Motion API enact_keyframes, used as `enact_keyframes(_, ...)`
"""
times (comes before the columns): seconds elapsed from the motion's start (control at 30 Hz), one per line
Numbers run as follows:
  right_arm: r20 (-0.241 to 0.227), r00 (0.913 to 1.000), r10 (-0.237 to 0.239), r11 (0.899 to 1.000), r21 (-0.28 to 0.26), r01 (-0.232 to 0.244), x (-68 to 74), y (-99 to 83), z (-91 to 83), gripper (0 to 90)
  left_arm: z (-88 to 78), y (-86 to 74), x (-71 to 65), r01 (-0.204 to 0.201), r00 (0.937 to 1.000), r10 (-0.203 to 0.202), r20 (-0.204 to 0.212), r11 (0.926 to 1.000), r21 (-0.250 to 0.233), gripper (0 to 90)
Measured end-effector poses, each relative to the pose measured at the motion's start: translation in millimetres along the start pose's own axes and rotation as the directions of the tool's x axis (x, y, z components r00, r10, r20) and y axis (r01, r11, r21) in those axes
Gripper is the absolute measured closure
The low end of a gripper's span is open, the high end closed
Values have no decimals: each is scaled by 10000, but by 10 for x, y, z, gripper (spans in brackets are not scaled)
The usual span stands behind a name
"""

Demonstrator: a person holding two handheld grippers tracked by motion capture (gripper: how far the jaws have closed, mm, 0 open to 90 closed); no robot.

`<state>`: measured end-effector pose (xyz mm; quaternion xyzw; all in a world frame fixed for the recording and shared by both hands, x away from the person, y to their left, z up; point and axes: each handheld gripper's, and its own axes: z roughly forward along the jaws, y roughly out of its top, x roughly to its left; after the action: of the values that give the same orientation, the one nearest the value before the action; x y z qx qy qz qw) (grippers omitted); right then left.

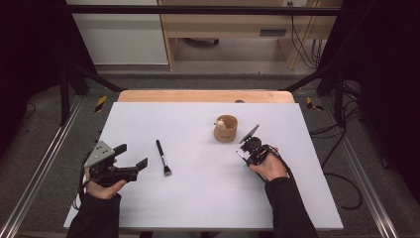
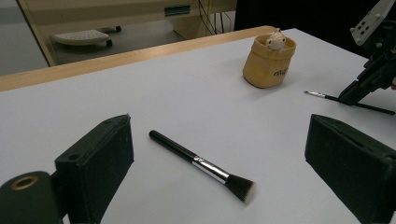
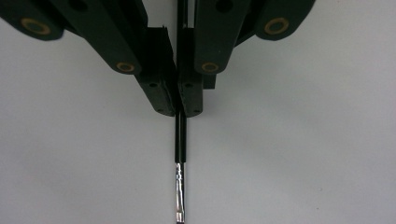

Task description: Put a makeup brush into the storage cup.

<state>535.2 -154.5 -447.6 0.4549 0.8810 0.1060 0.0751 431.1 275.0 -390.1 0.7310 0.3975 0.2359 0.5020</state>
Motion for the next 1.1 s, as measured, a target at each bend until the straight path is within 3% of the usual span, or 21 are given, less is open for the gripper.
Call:
enact_keyframes(0.33, 13, 10000, 48, 10000, -64, -48, 2, -10, -13, 858, 0, -1, 7, 4, 10000, -4, -19, 10000, 20, 71)
enact_keyframes(0.43, 120, 9999, -81, 9993, -374, 86, -11, -39, -61, 859, -2, -2, 9, 10, 10000, -10, -21, 10000, 9, 71)
enact_keyframes(0.47, 2, 9999, 120, 9989, -443, -120, -2, -44, -91, 859, -3, -2, 9, 1, 10000, -1, -24, 10000, 13, 71)
enact_keyframes(0.73, -316, 9995, 67, 9913, -1309, -108, -18, -135, -319, 859, 2, -2, 4, -6, 10000, 6, -33, 10000, 23, 71)
enact_keyframes(0.93, -667, 9977, 128, 9769, -2121, -267, 13, -219, -501, 859, 4, -4, 2, -4, 10000, 4, -36, 10000, 26, 71)
enact_keyframes(1.1, -593, 9981, 190, 9578, -2852, -352, 21, -291, -623, 859, 6, -5, 2, -22, 10000, 22, -44, 10000, 34, 71)
